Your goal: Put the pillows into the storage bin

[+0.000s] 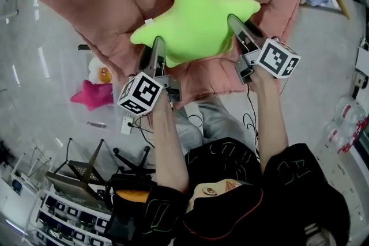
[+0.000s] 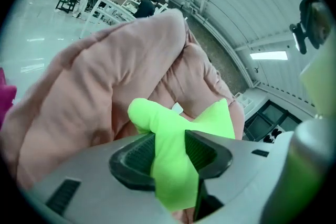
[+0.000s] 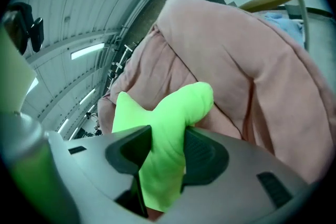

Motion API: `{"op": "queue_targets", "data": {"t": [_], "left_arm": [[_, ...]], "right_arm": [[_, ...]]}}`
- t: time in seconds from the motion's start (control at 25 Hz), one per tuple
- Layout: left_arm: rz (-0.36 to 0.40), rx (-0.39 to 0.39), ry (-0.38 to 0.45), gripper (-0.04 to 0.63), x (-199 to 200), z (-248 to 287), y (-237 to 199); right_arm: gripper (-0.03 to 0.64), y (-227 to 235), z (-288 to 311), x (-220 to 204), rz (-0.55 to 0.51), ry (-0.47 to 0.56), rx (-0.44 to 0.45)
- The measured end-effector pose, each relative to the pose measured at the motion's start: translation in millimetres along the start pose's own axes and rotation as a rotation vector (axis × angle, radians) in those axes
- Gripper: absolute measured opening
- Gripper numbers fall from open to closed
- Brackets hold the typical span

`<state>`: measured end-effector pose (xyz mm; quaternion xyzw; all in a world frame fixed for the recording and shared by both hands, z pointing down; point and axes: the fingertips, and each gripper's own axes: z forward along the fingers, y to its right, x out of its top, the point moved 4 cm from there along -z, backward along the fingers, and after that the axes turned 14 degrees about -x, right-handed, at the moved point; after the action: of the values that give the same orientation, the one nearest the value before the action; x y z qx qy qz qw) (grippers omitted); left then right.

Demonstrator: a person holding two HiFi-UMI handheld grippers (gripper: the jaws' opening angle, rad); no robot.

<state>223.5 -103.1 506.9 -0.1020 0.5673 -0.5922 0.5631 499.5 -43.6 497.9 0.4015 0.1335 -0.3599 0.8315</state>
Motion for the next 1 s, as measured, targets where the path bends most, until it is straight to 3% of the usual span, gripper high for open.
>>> {"op": "queue_targets", "data": {"t": [0.32, 0.6, 1.0], "left_arm": [[0.036, -0.026, 0.138, 0.176, 18.7, -31.4, 22.0], [0.065, -0.016, 0.327, 0.178, 70.6, -155.3, 48.7], [0.024, 0.128, 0.620, 0.184, 114.2, -332.0, -19.7]], "right_arm": [[0.186, -40.1, -17.5, 19.1, -0.093, 0.044, 0.093], [0.189, -164.3, -72.2, 2.0, -0.223, 0.042, 0.230], [0.193, -345.4, -51.5, -101.5, -0.411, -0.092, 0.469]]}}
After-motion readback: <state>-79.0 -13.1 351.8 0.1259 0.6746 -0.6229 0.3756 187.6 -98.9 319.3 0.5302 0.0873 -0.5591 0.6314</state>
